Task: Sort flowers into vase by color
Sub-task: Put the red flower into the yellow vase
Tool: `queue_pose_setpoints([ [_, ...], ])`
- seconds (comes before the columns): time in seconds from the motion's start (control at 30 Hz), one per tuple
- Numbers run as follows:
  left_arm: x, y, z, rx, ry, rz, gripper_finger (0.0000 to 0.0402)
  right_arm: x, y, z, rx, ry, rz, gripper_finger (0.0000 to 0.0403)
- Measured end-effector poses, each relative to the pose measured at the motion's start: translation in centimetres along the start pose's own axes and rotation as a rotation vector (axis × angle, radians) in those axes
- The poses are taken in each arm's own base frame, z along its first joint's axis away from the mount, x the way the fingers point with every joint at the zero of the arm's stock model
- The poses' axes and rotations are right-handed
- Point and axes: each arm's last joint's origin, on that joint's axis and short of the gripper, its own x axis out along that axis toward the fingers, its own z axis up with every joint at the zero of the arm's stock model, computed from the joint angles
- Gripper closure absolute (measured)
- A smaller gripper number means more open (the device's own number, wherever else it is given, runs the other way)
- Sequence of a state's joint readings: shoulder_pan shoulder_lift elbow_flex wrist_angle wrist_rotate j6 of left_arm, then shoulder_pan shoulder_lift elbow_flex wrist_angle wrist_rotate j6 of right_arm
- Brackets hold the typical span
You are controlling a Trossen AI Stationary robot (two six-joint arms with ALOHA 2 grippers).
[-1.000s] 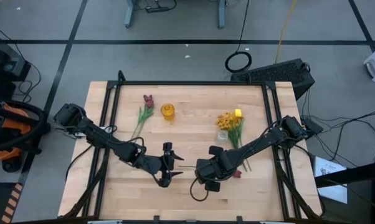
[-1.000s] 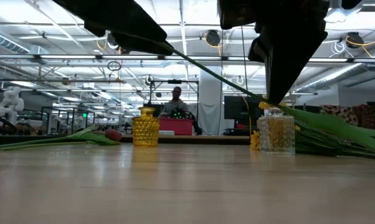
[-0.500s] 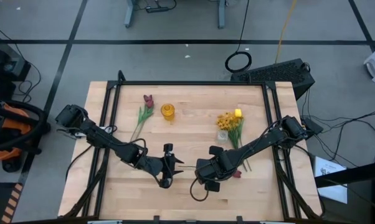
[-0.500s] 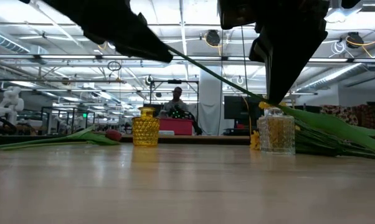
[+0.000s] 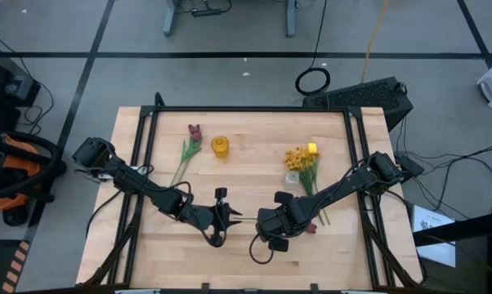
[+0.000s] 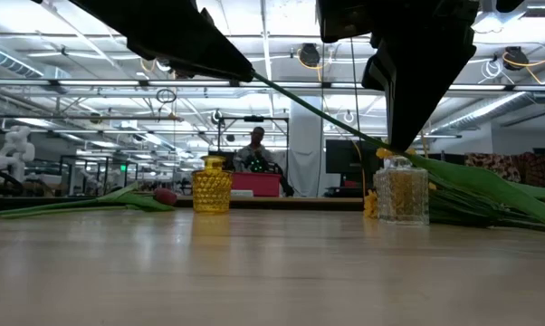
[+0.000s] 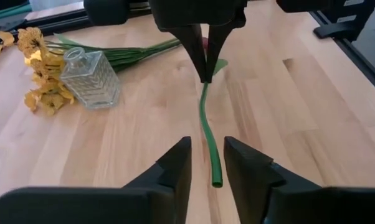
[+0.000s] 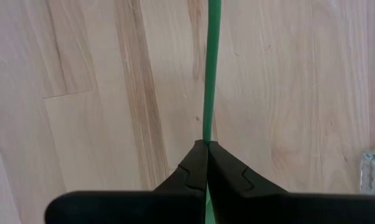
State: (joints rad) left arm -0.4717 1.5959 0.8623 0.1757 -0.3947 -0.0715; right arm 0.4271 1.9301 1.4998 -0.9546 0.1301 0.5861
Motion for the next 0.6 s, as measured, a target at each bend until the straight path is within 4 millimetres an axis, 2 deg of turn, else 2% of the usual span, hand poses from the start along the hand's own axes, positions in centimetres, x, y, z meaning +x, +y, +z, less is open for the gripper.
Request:
queue_pose_setpoints([
  [0.43,0.00,-0.06,-0.04,0.003,0.005,-0.020,0.0386,0.00,0.00,-0.01,0.000,0.002,0.002,0.0403],
  [0.6,0.00,-0.06,-0.11,0.005,0.012,-0.021,0.0394,0.00,0.06,0.04,0.004,-0.004,0.007,0.0399],
])
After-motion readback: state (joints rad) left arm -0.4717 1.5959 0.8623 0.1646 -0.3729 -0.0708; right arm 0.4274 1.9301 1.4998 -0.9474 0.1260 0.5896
